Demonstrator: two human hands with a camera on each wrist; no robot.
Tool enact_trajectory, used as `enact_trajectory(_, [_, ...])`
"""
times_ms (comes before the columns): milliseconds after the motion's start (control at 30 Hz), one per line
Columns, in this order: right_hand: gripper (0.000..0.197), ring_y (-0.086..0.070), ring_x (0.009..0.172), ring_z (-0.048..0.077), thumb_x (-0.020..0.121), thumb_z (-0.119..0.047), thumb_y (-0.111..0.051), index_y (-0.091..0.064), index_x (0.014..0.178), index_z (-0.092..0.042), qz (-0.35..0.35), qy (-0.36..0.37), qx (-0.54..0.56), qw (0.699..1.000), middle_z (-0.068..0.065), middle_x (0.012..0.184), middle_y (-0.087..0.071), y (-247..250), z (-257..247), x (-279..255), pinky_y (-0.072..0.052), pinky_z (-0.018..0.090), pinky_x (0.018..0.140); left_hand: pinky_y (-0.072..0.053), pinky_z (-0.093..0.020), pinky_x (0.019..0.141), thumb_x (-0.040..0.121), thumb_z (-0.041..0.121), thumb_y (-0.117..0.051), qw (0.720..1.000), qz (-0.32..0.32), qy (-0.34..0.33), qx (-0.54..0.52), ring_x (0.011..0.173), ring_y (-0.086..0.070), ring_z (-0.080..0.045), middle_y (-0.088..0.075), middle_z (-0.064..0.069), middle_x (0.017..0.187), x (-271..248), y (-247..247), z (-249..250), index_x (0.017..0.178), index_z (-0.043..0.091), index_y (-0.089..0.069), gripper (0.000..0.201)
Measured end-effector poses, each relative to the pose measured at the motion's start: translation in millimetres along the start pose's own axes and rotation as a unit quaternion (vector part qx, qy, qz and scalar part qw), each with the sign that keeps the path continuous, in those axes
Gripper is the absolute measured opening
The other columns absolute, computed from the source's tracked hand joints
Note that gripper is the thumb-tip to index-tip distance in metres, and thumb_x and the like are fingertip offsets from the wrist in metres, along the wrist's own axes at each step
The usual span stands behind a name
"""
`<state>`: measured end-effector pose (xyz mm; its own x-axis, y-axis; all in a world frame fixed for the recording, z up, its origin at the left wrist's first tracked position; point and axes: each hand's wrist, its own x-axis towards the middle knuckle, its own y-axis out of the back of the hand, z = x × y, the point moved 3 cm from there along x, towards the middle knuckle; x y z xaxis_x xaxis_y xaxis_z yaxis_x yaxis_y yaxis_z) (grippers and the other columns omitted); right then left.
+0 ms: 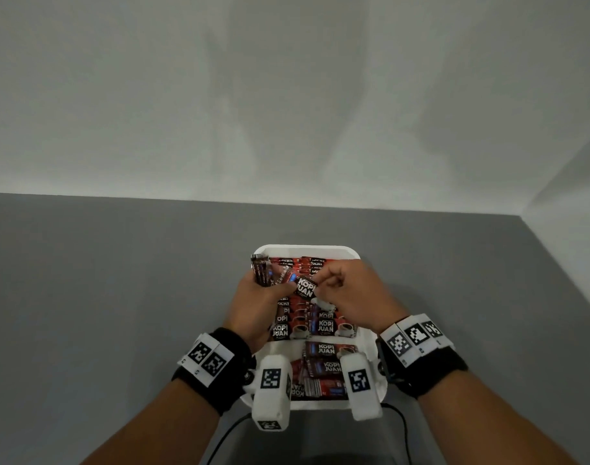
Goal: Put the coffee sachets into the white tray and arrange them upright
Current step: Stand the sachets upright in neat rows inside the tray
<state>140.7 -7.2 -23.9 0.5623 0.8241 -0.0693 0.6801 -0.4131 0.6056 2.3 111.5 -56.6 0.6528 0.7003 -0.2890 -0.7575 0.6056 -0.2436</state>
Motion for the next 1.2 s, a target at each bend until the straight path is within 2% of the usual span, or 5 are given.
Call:
enact_trajectory(133, [0.017, -0.065, 0.077, 0.002, 0.088, -0.009, -0.072, -0.077, 0.09, -0.025, -0.071, -0.03, -0.131, 0.988, -0.013, 0.084, -0.069, 0, 17, 0, -0.051, 0.015, 0.071, -0.046, -0.035, 0.058, 0.084, -0.002, -0.055, 0.977, 0.005, 0.004, 0.213, 0.061, -0.052, -0.02, -0.058, -0.002, 0.064, 1, 13, -6, 0.069, 0.021, -0.059, 0.028])
enact_trajectory(367, [0.022, -0.067, 0.093, 0.024, 0.084, -0.006, -0.061, -0.075, 0.09, -0.022, -0.146, -0.051, -0.326, 0.933, 0.0, 0.101, -0.068, -31, 39, -2, -0.059, 0.039, 0.086, -0.045, -0.018, 0.058, 0.088, 0.007, -0.05, 0.825, -0.166, -0.01, 0.54, 0.069, -0.058, -0.012, -0.066, 0.002, 0.08, -5, 7, -21, 0.086, 0.007, -0.063, 0.013])
enact_trajectory(700, [0.017, -0.062, 0.099, 0.025, 0.089, -0.003, -0.055, -0.065, 0.101, -0.01, -0.132, -0.017, -0.343, 0.93, 0.008, 0.107, -0.062, -32, 33, -6, -0.053, 0.033, 0.08, -0.044, -0.019, 0.065, 0.088, 0.007, -0.054, 0.758, -0.231, -0.008, 0.61, 0.085, -0.06, -0.017, -0.061, 0.002, 0.088, -9, 1, -32, 0.085, 0.013, -0.06, 0.01])
enact_trajectory(867, [0.02, -0.068, 0.088, 0.023, 0.093, -0.024, -0.056, -0.073, 0.1, -0.015, -0.246, -0.03, -0.315, 0.916, 0.003, 0.099, -0.07, -37, 45, -27, -0.06, 0.039, 0.079, -0.05, -0.026, 0.076, 0.089, 0.012, -0.055, 0.73, -0.236, -0.02, 0.641, 0.095, -0.065, -0.025, -0.068, -0.008, 0.101, -11, -2, -32, 0.086, 0.016, -0.058, 0.006])
enact_trajectory(1200, [0.054, -0.046, 0.126, 0.025, 0.098, -0.057, -0.043, -0.055, 0.136, -0.021, -0.249, -0.027, -0.358, 0.9, 0.005, 0.134, -0.046, -50, 59, -42, -0.042, 0.045, 0.108, -0.046, -0.046, 0.105, 0.085, 0.031, -0.052, 0.682, -0.23, 0.016, 0.695, 0.122, -0.049, -0.033, -0.049, -0.011, 0.129, -10, 4, -42, 0.125, 0.016, -0.06, 0.044])
